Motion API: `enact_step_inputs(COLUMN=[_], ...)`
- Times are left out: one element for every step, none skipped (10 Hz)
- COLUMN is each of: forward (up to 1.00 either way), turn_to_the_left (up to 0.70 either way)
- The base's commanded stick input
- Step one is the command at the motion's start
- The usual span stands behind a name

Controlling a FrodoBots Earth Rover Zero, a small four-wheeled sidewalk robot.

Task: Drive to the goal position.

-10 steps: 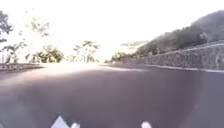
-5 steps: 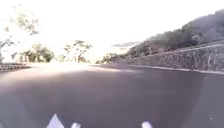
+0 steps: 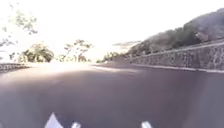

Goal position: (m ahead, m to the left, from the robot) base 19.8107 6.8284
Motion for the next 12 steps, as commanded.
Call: enact_step_inputs(forward=[0.85, 0.85, 0.85, 0.85, 0.85, 0.85, 0.85, 0.85, 0.85, 0.85, 0.85, 0.85], turn_to_the_left=[0.00, 0.00, 0.00, 0.00, 0.00, 0.00, 0.00, 0.00, 0.00, 0.00, 0.00, -0.02])
